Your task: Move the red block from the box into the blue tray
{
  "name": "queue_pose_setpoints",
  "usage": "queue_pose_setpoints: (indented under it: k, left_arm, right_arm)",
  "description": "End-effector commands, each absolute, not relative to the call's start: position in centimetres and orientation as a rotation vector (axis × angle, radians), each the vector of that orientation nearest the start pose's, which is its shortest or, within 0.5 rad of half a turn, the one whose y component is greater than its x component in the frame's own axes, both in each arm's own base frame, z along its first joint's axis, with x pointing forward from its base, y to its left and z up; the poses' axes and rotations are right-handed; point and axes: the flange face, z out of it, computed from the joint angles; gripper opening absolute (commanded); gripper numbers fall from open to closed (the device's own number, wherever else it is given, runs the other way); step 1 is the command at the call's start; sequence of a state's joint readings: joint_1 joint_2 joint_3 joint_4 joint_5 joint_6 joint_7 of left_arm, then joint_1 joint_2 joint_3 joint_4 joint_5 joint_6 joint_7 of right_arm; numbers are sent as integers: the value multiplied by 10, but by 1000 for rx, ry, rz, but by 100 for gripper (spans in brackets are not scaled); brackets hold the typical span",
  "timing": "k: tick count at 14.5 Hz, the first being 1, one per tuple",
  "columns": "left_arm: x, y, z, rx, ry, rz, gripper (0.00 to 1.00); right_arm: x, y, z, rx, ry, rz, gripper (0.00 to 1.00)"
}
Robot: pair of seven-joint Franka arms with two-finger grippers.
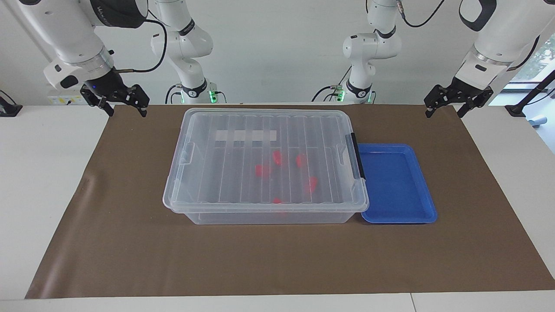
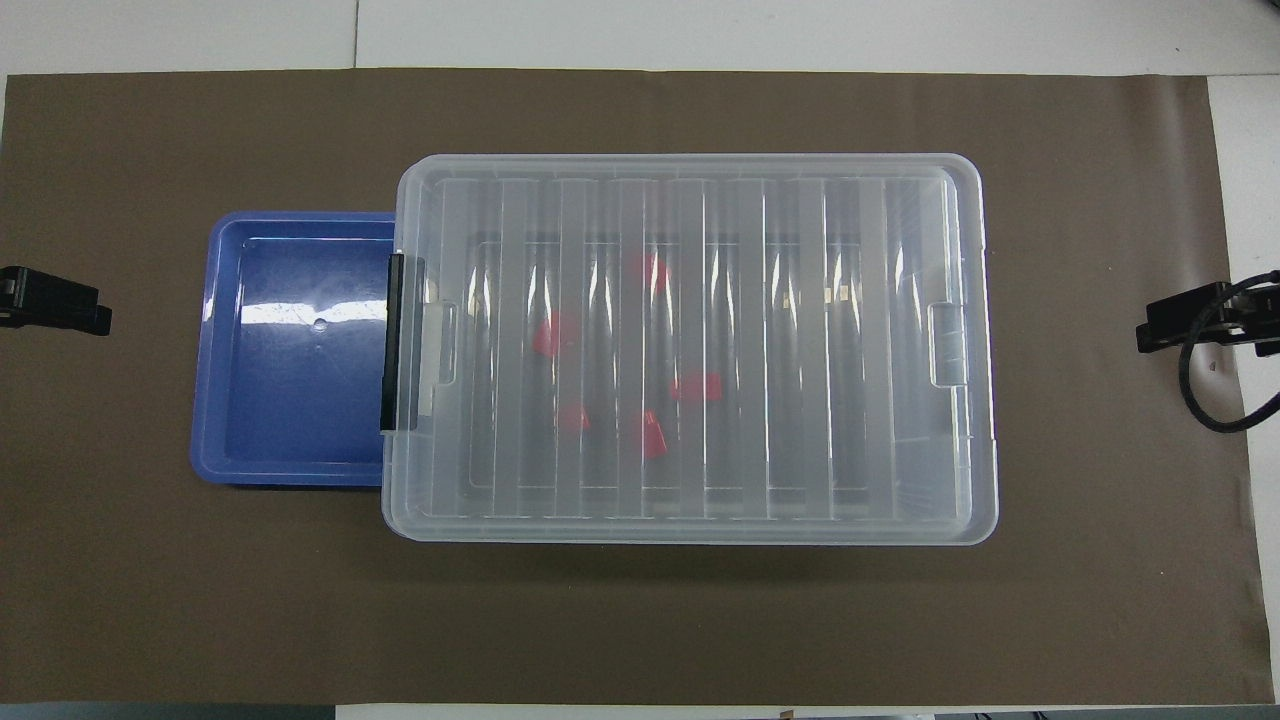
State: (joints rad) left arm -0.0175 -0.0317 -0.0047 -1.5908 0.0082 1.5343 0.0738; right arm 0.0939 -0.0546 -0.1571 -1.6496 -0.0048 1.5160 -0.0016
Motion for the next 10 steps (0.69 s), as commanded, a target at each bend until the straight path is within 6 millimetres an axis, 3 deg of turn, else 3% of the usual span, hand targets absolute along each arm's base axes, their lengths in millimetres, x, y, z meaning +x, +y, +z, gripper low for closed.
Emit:
queue_pose_setpoints:
  k: [1, 10]
  left_arm:
    - [534, -8, 630, -3114, 150, 49, 100]
    - [534, -8, 630, -3114, 150, 49, 100]
  right_arm:
    - [530, -41, 611, -3136, 64, 114, 100]
    - [533, -40, 611, -3131, 81, 63, 100]
